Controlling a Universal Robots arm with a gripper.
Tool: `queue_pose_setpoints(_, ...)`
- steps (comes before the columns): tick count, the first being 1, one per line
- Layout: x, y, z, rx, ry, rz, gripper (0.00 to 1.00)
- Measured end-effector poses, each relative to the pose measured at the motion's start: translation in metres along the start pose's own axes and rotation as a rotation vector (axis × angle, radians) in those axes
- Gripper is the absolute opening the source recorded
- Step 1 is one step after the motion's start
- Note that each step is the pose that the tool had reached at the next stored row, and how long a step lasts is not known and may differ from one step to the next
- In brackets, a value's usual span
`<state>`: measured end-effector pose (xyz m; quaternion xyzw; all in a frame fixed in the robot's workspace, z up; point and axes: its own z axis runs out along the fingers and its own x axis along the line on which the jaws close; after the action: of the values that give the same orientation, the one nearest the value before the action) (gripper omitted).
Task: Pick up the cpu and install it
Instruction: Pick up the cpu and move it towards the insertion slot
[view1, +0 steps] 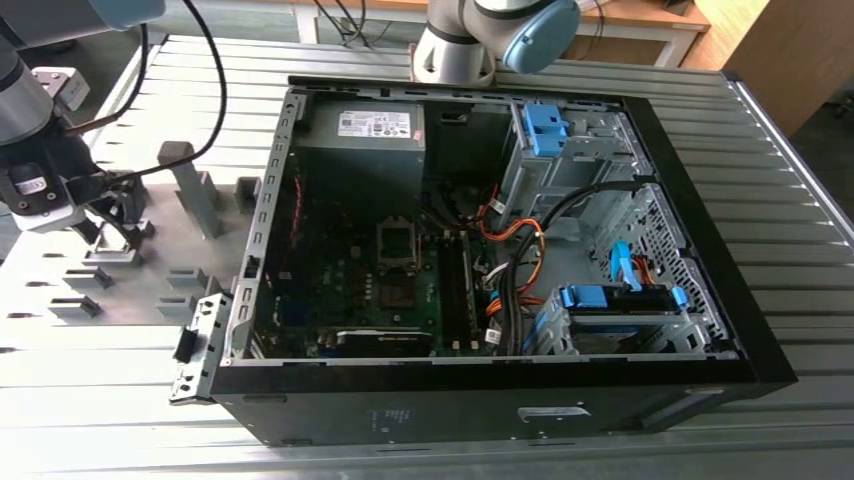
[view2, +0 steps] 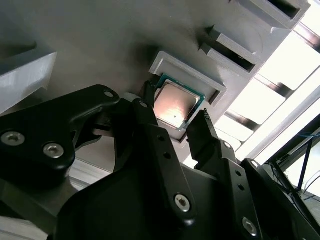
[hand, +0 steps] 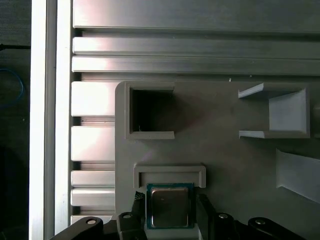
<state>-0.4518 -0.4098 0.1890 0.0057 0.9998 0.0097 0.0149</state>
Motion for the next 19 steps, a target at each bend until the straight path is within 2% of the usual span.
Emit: queue_pose_setpoints(19, 0.0001, 0.0000, 0.0052, 0.0003, -0.0002, 0.000, 0.53)
